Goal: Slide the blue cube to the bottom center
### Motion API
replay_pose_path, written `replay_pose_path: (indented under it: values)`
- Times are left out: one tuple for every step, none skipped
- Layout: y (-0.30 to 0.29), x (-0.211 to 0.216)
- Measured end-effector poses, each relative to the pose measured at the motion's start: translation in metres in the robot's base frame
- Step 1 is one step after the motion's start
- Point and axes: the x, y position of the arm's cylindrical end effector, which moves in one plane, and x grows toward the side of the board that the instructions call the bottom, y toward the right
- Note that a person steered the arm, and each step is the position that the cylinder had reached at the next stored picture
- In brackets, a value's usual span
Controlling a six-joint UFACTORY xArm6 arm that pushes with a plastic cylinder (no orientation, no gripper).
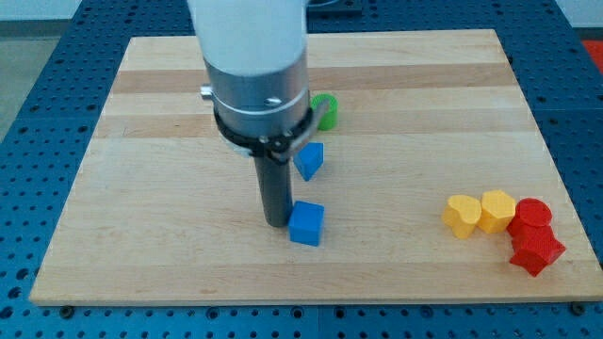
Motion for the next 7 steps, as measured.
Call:
replay_pose_path:
  values:
    - [0.016,0.025]
    - [0.017,0.022]
    - [0.018,-0.028]
    - [0.045,-0.068]
    - [0.106,-0.041]
    - [0.115,-0.015]
    - [0.11,-0.01]
